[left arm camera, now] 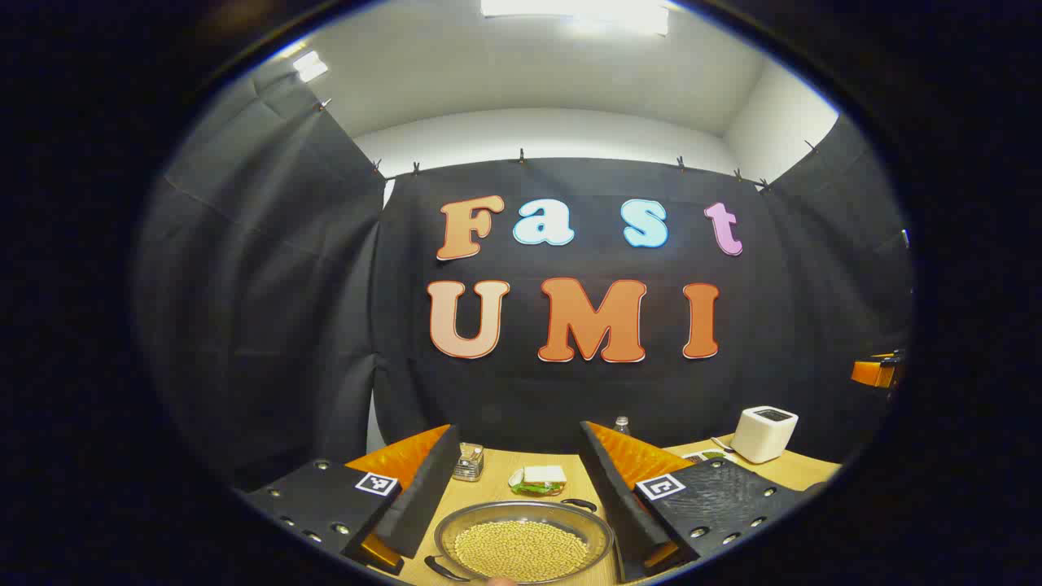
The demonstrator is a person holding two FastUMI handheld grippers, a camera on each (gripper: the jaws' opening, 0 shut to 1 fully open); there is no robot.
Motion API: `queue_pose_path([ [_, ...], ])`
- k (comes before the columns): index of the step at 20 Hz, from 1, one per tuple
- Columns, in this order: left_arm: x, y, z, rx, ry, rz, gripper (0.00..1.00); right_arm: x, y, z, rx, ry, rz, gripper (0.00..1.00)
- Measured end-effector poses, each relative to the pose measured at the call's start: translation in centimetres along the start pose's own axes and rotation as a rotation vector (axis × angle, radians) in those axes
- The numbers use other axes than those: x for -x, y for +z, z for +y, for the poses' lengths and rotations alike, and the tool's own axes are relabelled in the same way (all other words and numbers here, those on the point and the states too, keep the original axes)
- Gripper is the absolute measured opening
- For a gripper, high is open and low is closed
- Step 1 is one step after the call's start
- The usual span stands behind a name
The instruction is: First push the handle of the pot to place it horizontally, then grasp the pot with both hands and set it on the induction cooktop.
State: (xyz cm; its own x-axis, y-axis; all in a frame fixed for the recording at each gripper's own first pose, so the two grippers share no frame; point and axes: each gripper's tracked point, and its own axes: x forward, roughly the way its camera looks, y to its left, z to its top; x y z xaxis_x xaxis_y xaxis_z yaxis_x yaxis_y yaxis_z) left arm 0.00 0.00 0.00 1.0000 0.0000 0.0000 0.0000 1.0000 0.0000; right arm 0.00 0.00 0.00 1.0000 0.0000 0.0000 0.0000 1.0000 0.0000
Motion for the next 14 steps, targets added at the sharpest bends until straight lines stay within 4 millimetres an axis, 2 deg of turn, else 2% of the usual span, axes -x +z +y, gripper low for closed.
queue_pose_path([
  [1, 0.0, 0.0, 0.0, -0.003, -0.001, 0.001, 0.90, 0.2, 0.0, 0.0, 0.001, -0.001, 0.000, 0.95],
  [7, 0.1, 0.0, -1.2, 0.010, -0.024, 0.006, 0.90, 0.0, -0.2, 0.0, 0.021, 0.010, 0.002, 0.95],
  [11, -0.1, -0.2, -1.1, -0.002, -0.024, 0.013, 0.90, 0.1, -0.3, 0.0, 0.026, 0.018, 0.002, 0.95],
  [12, -0.2, -0.2, -1.2, -0.003, -0.025, 0.014, 0.90, 0.0, -0.2, -0.2, 0.027, 0.013, -0.001, 1.00],
  [14, -0.1, -0.1, -1.2, -0.004, -0.023, 0.014, 0.90, 0.1, -0.3, -0.3, 0.028, 0.009, -0.004, 1.00],
])
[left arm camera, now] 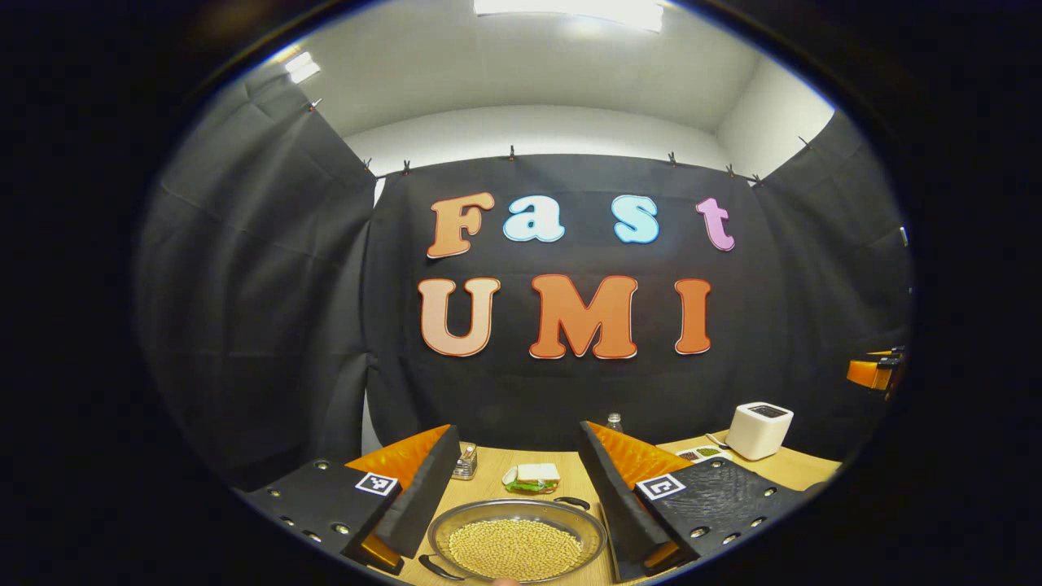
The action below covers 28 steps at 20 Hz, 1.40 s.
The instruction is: First push the handle of the pot to place it horizontally, then grasp the pot with both hands and set it on the induction cooktop.
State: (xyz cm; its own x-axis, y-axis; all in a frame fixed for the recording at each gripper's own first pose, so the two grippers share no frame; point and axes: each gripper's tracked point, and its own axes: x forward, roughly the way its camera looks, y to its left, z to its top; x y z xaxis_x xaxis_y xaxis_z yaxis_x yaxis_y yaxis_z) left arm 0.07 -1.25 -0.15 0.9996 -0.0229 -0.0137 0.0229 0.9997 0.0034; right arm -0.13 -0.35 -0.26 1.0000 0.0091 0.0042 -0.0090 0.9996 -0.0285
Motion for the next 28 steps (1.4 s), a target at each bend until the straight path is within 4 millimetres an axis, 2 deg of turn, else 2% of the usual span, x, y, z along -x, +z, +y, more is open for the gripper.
queue_pose_path([
  [1, -0.1, 0.1, 0.0, -0.001, 0.001, -0.002, 0.90, -0.1, 0.1, 0.1, 0.000, 0.002, 0.001, 0.95],
  [2, 0.0, 0.1, -0.1, -0.002, -0.001, -0.006, 0.87, 0.1, 0.0, 0.1, 0.000, 0.006, 0.001, 1.00],
  [3, 0.0, 0.2, -0.2, -0.002, -0.006, -0.008, 0.87, 0.1, -0.1, 0.2, -0.001, 0.008, 0.001, 0.95],
  [6, 0.1, 0.1, -0.8, 0.003, -0.032, -0.013, 0.88, 0.0, -0.2, 0.3, 0.000, 0.007, 0.000, 0.95],
  [7, 0.1, 0.0, -1.0, 0.008, -0.038, -0.012, 0.88, -0.2, -0.2, 0.3, 0.002, 0.006, 0.000, 1.00],
  [10, 0.0, -0.9, -1.0, 0.015, -0.046, 0.012, 0.90, 0.0, -0.7, 0.7, 0.003, 0.018, 0.012, 0.95],
  [12, -0.1, -1.1, -0.5, 0.016, -0.031, 0.017, 0.87, 0.0, -0.8, 0.6, -0.001, 0.018, 0.017, 0.95],
  [15, -0.2, -1.6, -0.8, 0.013, -0.046, 0.030, 0.88, -0.2, -1.0, 0.9, 0.002, 0.021, 0.022, 0.95],
  [18, -0.2, -2.1, 0.0, -0.028, -0.023, 0.038, 0.92, -0.3, -1.2, 1.2, -0.002, 0.024, 0.025, 0.95],
  [19, -0.3, -2.3, -0.1, -0.039, -0.023, 0.042, 0.81, -0.3, -1.2, 1.4, -0.007, 0.028, 0.025, 0.95],
  [20, -0.2, -2.5, -0.5, -0.045, -0.028, 0.043, 0.77, -0.3, -1.3, 1.6, -0.011, 0.034, 0.028, 0.95],
  [22, -0.4, -3.1, -1.0, -0.046, -0.053, 0.049, 0.62, -0.4, -1.7, 1.8, -0.007, 0.040, 0.035, 0.95],
  [23, -0.4, -3.2, -0.9, -0.053, -0.050, 0.051, 0.55, -0.4, -1.9, 1.9, -0.002, 0.040, 0.040, 0.95],
  [24, -0.5, -3.2, -0.5, -0.061, -0.040, 0.050, 0.48, -0.5, -2.0, 1.9, 0.002, 0.040, 0.043, 1.00],
  [25, -0.5, -3.4, -0.4, -0.062, -0.038, 0.052, 0.37, -0.6, -2.1, 1.9, 0.002, 0.040, 0.045, 1.00],
  [26, -0.5, -3.6, -0.9, -0.057, -0.050, 0.057, 0.33, -0.6, -2.1, 2.0, 0.000, 0.043, 0.046, 0.95],
  [28, -0.6, -3.7, -1.6, -0.043, -0.082, 0.059, 0.33, -0.7, -2.2, 2.0, -0.003, 0.044, 0.048, 0.95],
])
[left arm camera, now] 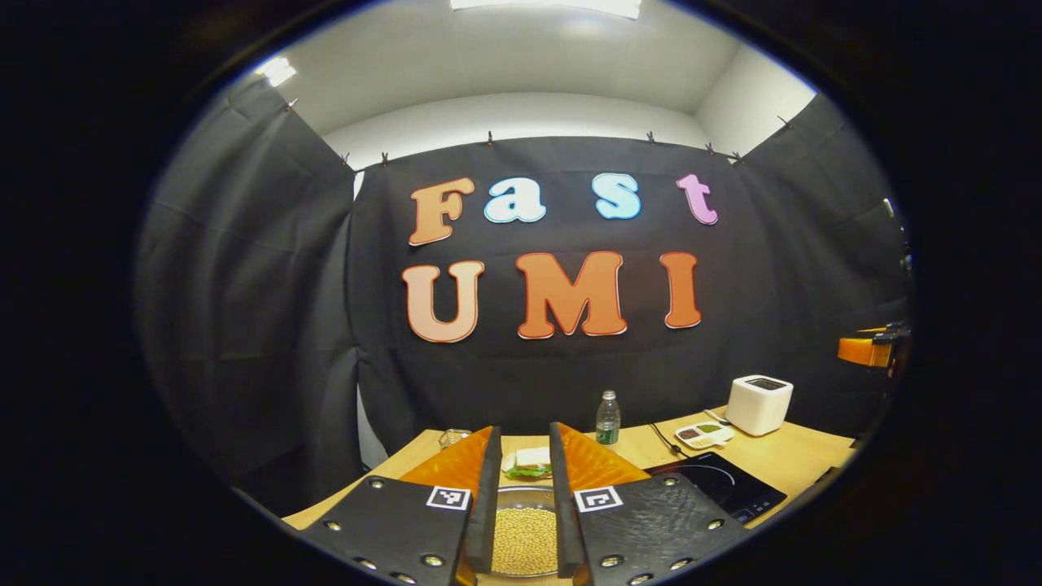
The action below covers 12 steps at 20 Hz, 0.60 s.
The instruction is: First push the handle of the pot to place it horizontally, then grasp the pot with both hands and set it on the induction cooktop.
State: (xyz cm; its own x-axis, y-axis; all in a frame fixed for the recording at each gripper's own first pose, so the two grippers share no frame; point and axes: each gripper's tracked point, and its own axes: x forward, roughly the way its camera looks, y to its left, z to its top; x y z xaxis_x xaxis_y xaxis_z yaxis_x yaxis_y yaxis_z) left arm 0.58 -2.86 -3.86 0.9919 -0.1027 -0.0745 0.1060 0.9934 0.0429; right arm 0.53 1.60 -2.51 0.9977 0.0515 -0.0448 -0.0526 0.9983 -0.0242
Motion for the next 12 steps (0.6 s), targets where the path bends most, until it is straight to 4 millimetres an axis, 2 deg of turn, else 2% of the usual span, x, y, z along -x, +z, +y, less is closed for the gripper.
queue_pose_path([
  [1, -0.1, -0.2, -0.2, -0.003, -0.010, 0.007, 0.18, 0.0, -0.1, 0.0, 0.000, 0.000, 0.000, 0.95],
  [2, -0.1, -0.3, -0.1, -0.006, -0.012, 0.010, 0.17, -0.1, -0.1, 0.0, 0.000, 0.001, 0.001, 0.95],
  [3, -0.3, -0.3, -0.1, -0.002, -0.012, 0.007, 0.16, 0.0, -0.1, 0.1, 0.001, 0.002, 0.001, 1.00],
  [4, -0.2, -0.4, -0.3, 0.009, -0.019, 0.008, 0.12, 0.0, -0.2, 0.1, 0.004, 0.004, 0.003, 0.95],
  [5, -0.2, -0.5, -0.5, 0.026, -0.027, 0.007, 0.02, 0.0, -0.4, 0.1, 0.007, 0.004, 0.005, 0.95],
  [10, 0.2, -2.9, -0.2, 0.026, -0.043, 0.058, 0.02, -0.2, -0.7, 0.0, 0.004, 0.002, 0.012, 0.95],
  [12, 0.9, -4.5, -0.6, 0.034, -0.058, 0.087, 0.02, -0.1, -0.8, 0.0, -0.004, 0.003, 0.010, 0.95],
])
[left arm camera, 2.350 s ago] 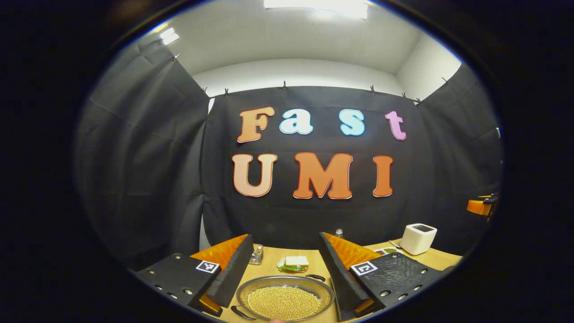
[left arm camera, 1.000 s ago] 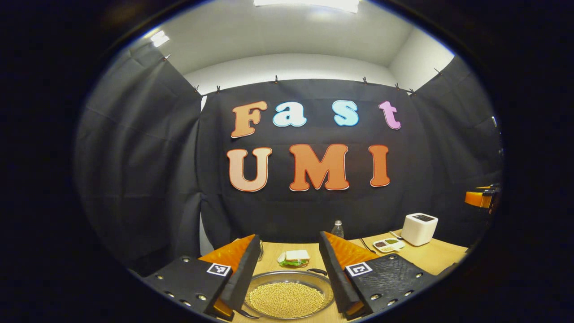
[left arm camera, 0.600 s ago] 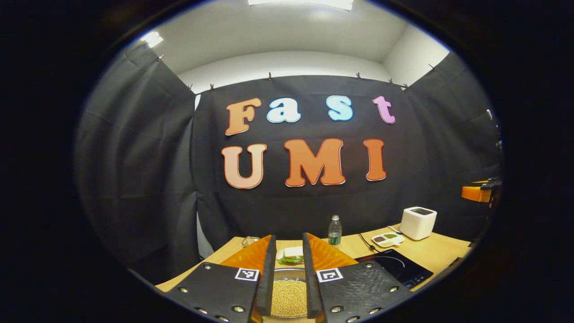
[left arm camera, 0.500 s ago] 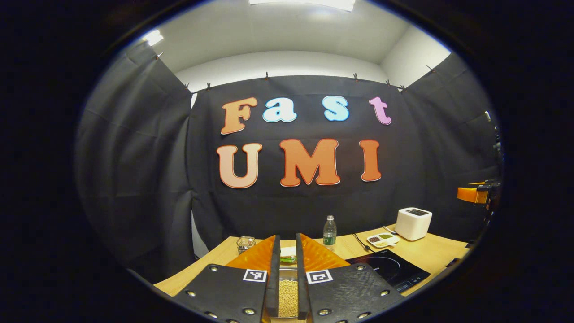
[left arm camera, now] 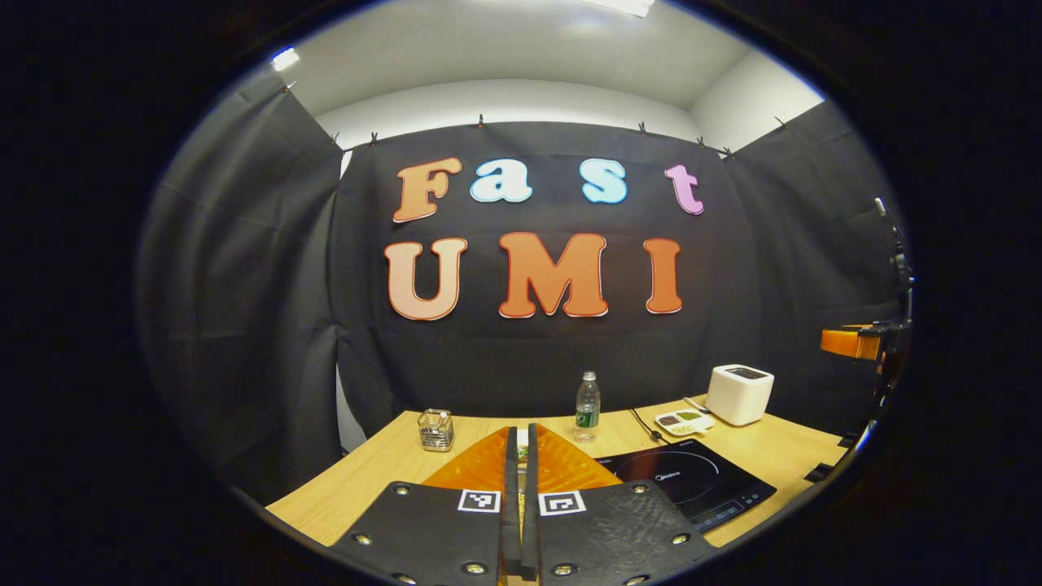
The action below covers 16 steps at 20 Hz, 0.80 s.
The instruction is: First push the handle of the pot to place it horizontally, then grasp the pot with both hands and set it on the induction cooktop.
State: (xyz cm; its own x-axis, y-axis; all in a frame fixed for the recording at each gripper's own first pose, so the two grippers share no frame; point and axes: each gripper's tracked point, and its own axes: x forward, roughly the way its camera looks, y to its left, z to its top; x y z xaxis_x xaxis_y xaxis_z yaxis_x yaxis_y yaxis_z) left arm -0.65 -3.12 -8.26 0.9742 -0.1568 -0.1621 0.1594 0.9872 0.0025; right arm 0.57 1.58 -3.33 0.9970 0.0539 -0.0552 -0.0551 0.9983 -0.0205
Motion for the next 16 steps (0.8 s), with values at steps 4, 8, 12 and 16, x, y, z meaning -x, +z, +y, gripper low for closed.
queue_pose_path([
  [4, 1.1, -2.6, 0.3, -0.007, -0.002, 0.056, 0.02, -0.1, -0.5, 0.2, -0.003, 0.004, 0.010, 0.95],
  [8, 2.3, -5.1, 0.8, -0.015, 0.005, 0.109, 0.02, -0.1, -0.7, 0.0, -0.006, 0.002, 0.011, 0.95],
  [12, 3.5, -7.5, 1.4, -0.017, 0.013, 0.162, 0.02, -0.1, -0.8, -0.4, -0.018, -0.007, 0.008, 0.95],
  [16, 4.3, -10.8, 2.1, -0.029, 0.015, 0.234, 0.02, -0.2, -0.8, -0.3, -0.010, -0.012, 0.004, 0.95],
])
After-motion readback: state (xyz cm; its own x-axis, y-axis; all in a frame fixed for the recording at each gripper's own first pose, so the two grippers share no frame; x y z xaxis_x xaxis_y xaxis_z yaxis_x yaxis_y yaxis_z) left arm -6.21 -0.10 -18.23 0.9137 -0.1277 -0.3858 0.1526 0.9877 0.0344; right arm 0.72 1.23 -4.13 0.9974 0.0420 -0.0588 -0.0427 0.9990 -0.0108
